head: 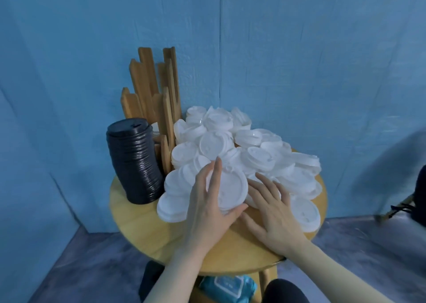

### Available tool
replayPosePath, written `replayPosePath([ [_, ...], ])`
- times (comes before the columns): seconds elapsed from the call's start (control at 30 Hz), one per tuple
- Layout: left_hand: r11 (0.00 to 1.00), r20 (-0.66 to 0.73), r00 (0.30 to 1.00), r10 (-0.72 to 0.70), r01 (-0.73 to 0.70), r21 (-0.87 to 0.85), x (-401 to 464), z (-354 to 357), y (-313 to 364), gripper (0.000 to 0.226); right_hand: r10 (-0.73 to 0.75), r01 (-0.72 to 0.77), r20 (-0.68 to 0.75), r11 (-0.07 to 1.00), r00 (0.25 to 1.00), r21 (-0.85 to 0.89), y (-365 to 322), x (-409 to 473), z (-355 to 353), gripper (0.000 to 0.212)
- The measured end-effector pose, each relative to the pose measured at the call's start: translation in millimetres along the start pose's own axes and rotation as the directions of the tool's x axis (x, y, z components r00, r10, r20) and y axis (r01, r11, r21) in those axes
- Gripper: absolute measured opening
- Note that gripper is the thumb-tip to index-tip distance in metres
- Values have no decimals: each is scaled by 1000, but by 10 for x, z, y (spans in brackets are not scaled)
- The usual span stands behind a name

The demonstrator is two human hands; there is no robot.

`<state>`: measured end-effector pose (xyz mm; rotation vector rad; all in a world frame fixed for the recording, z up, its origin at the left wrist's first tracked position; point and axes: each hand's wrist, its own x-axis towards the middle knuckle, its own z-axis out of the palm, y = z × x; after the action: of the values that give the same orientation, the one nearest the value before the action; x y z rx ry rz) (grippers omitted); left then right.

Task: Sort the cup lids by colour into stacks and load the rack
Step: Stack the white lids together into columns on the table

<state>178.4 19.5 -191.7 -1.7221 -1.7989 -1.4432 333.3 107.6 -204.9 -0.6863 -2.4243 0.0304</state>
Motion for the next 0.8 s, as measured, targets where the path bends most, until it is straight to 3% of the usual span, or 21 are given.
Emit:
replayPosePath([
  [0.17, 999, -89, 995, 42, -44, -22, -2, 53, -36, 90, -68, 98, -111, 953, 991, 287, -95, -14, -117, 36],
  [0.23, 991, -134, 982, 135, -132, 36, -21, 72, -38, 81, 90, -13, -140, 881, 986, 473, -254, -28, -125, 28],
  [0.33, 966, -149, 957, 247, -231, 120, -55, 100, 14, 73, 354, -163, -97, 636, 930, 754, -468, -24, -87, 15],
  [0.43, 965, -89, 965, 248, -238, 108, -90, 80, 51, 83, 407, -164, -76, 521, 910, 838, -445, 4, -157, 8],
  [0.5, 977, -70, 975, 209, -211, -27, -115, 55, 45, 81, 354, -163, -36, 517, 935, 841, -309, 32, -283, 23],
  [0.57, 959, -22, 998, 58, -62, -277, -66, -19, 110, 73, 259, -180, 38, 550, 965, 815, -163, 69, -438, 36],
  [0.6, 893, 53, 996, -75, 91, -442, -13, -64, 173, 70, 220, -196, 84, 562, 972, 804, -111, 93, -516, 39],
  [0.67, 619, 313, 914, -259, 406, -673, 121, -129, 298, 54, 179, -239, 166, 564, 970, 790, -52, 145, -653, 40],
  [0.7, 531, 413, 871, -265, 490, -692, 176, -132, 316, 43, 173, -262, 199, 560, 965, 786, -33, 165, -715, 40],
  [0.8, 456, 525, 809, -263, 584, -672, 283, -140, 383, 35, 166, -320, 275, 563, 947, 762, 47, 168, -855, 42],
])
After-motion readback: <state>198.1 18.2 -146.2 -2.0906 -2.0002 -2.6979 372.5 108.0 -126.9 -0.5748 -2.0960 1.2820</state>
